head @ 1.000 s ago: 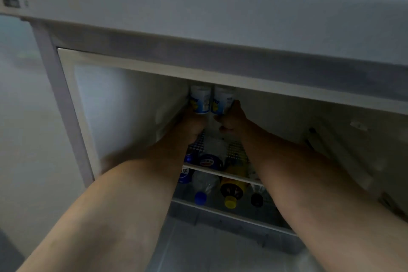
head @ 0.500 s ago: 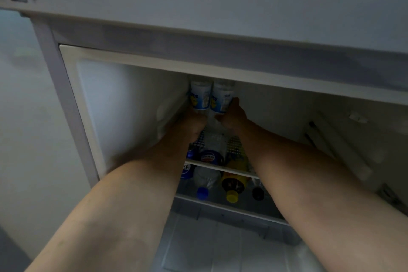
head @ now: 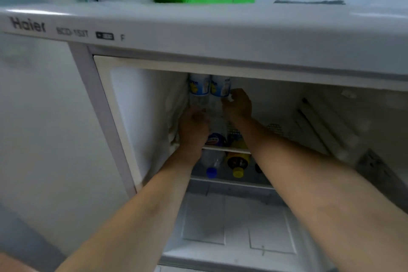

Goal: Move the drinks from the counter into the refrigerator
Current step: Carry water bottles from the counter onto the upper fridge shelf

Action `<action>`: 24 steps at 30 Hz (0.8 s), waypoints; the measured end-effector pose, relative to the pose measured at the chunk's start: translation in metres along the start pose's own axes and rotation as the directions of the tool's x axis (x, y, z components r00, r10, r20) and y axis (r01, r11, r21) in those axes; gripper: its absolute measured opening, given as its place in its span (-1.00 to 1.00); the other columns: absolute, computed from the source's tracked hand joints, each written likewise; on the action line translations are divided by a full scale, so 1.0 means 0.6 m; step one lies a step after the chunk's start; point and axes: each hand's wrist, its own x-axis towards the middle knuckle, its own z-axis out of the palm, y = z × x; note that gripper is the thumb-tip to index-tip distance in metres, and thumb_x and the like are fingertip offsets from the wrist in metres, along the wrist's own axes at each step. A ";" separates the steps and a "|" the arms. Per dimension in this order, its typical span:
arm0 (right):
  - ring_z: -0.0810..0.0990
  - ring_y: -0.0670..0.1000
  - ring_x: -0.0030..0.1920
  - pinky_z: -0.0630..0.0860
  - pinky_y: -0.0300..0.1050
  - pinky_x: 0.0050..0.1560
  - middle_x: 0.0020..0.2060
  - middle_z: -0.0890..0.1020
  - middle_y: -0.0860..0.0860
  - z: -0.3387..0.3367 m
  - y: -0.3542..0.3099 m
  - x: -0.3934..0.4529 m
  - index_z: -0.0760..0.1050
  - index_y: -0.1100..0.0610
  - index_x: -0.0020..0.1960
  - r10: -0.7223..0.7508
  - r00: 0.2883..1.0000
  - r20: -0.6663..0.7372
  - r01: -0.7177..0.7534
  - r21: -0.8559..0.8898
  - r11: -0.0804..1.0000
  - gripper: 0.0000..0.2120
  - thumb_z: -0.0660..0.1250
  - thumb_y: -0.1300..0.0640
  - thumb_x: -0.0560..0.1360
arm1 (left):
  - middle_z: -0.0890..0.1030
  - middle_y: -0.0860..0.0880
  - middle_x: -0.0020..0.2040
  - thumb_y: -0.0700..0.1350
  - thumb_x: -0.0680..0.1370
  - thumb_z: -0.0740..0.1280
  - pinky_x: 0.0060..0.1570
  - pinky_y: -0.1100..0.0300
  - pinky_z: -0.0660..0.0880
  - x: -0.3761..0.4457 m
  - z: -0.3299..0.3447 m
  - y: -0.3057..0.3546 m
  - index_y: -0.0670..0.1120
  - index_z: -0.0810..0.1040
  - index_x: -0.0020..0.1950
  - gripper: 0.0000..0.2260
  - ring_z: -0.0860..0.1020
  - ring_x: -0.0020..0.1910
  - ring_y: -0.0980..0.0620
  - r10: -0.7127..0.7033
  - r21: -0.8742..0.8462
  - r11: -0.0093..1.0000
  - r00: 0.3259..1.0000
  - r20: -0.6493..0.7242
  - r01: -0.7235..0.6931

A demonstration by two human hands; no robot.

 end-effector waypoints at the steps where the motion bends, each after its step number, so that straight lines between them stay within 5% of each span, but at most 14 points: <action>1: 0.58 0.06 0.10 0.43 -0.25 -0.06 0.15 0.61 0.13 -0.006 -0.002 -0.013 0.51 0.20 0.23 -0.020 0.999 -0.049 0.021 0.029 0.999 -0.72 0.38 0.13 0.56 | 0.63 -0.11 -0.09 -0.20 0.65 0.18 -0.02 -0.06 0.61 -0.009 -0.005 -0.003 -0.11 0.58 0.09 -0.82 0.60 -0.13 -0.07 0.003 -0.001 1.000 0.999 0.041 -0.003; 4: 0.59 -0.05 0.00 0.50 -0.29 -0.04 0.01 0.64 0.02 -0.040 -0.014 -0.063 0.60 0.18 0.13 -0.014 0.987 -0.162 0.035 0.129 0.991 -0.82 0.37 0.17 0.55 | 0.61 0.03 -0.37 -0.18 0.63 0.20 -0.30 0.10 0.54 -0.046 -0.029 -0.022 -0.01 0.60 -0.21 -0.72 0.56 -0.37 0.10 0.096 0.060 0.993 0.989 0.110 -0.103; 7: 0.56 -0.32 -0.18 0.40 -0.53 -0.22 -0.10 0.62 -0.09 -0.089 -0.017 -0.129 0.64 0.12 0.07 -0.021 0.982 -0.188 0.057 0.191 0.980 -0.85 0.38 0.13 0.54 | 0.62 0.06 -0.38 -0.20 0.62 0.23 -0.40 0.20 0.46 -0.085 -0.048 -0.037 0.08 0.62 -0.23 -0.68 0.54 -0.41 0.15 0.203 0.096 0.972 0.973 0.112 -0.214; 11: 0.65 0.01 -0.23 0.53 -0.10 -0.24 -0.28 0.66 -0.04 -0.159 0.012 -0.261 0.62 -0.06 -0.16 0.024 0.987 -0.157 0.015 0.243 0.970 -0.91 0.39 0.06 0.52 | 0.57 0.10 -0.41 -0.17 0.63 0.25 -0.38 0.23 0.45 -0.145 -0.066 -0.079 0.11 0.58 -0.21 -0.72 0.49 -0.43 0.17 0.292 0.115 0.947 0.953 0.087 -0.300; 16: 0.61 -0.18 -0.29 0.50 -0.29 -0.29 -0.25 0.68 -0.13 -0.236 0.064 -0.421 0.63 -0.08 -0.10 0.205 0.967 -0.153 -0.136 0.369 0.919 -0.86 0.40 0.16 0.54 | 0.58 0.08 -0.38 -0.10 0.66 0.23 -0.40 0.35 0.44 -0.239 -0.070 -0.140 0.04 0.61 -0.12 -0.77 0.50 -0.42 0.20 0.267 0.100 0.952 0.945 0.188 -0.289; 24: 0.57 -0.15 -0.36 0.48 -0.30 -0.35 -0.34 0.64 -0.08 -0.350 0.145 -0.658 0.62 0.03 -0.12 0.419 0.871 -0.258 -0.285 0.431 0.856 -0.83 0.38 0.27 0.54 | 0.56 0.09 -0.40 -0.06 0.65 0.24 -0.38 0.30 0.48 -0.398 -0.047 -0.233 -0.05 0.55 -0.25 -0.71 0.50 -0.41 0.18 0.090 0.154 0.973 0.895 0.437 -0.173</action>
